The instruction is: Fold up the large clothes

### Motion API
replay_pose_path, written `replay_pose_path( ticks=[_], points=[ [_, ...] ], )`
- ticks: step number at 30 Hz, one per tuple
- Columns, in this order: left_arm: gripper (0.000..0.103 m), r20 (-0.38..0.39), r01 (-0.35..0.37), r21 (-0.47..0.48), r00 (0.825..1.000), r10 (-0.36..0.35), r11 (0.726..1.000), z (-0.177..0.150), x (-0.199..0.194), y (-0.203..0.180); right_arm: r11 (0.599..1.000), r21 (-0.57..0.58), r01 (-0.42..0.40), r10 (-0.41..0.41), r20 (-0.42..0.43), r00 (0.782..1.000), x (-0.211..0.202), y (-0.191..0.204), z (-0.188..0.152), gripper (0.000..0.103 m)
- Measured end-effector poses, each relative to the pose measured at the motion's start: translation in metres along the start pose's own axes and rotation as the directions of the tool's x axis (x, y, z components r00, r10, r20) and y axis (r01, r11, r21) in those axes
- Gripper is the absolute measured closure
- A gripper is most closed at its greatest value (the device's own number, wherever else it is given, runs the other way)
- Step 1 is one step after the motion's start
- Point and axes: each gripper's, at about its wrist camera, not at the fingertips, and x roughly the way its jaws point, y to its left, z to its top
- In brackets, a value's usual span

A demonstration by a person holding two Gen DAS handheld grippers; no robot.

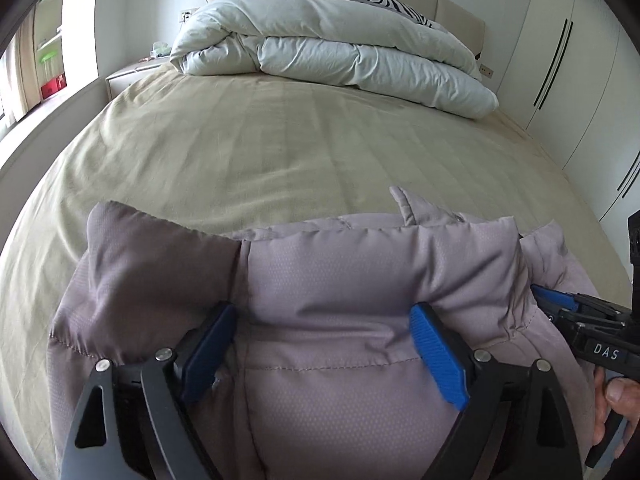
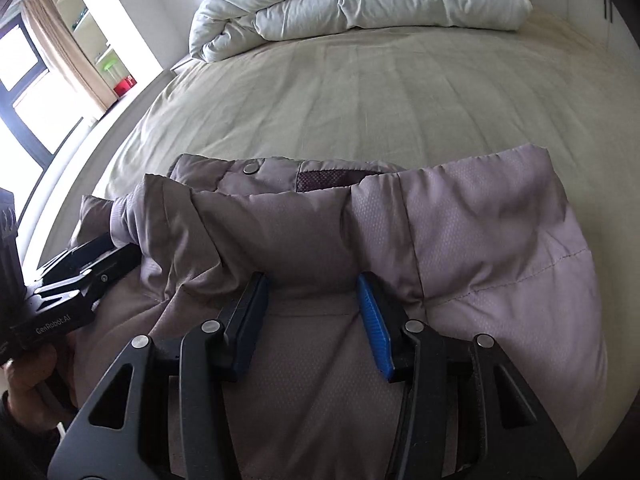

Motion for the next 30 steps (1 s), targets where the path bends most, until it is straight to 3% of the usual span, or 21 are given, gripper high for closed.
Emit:
replay_pose_path(
  ticks=[4,8,21,24,26,30],
  points=[
    [0.010,-0.005,-0.008,0.004,1.000,0.008,1.000,0.000,0.011,0.001,1.000,-0.018,0.018,-0.017,0.006,1.000,0.019,0.000,0.008,0.059],
    [0.009,-0.001,0.004,-0.008,1.000,-0.004,1.000,0.000,0.020,0.004,1.000,-0.001,-0.015,0.015,0.023,1.000,0.030,-0.007,0.010,0.059],
    [0.008,0.014,-0.006,-0.009,1.000,0.006,1.000,-0.005,0.022,0.003,1.000,-0.025,0.003,0.000,0.096,0.995,0.031,-0.004,-0.002,0.059],
    [0.009,-0.024,-0.014,-0.014,1.000,0.014,1.000,-0.003,0.006,0.002,0.999,-0.048,0.018,-0.014,0.089,0.996,0.025,0.002,-0.002,0.058],
    [0.010,-0.003,-0.038,-0.010,0.999,0.038,0.999,-0.007,-0.020,0.003,0.998,-0.058,0.027,-0.023,0.079,0.997,0.009,0.007,-0.001,0.056],
    [0.011,0.060,-0.097,-0.011,0.993,0.097,0.995,-0.022,-0.065,0.007,0.993,-0.104,-0.056,0.073,0.168,0.983,-0.053,0.033,-0.020,0.056]
  ],
)
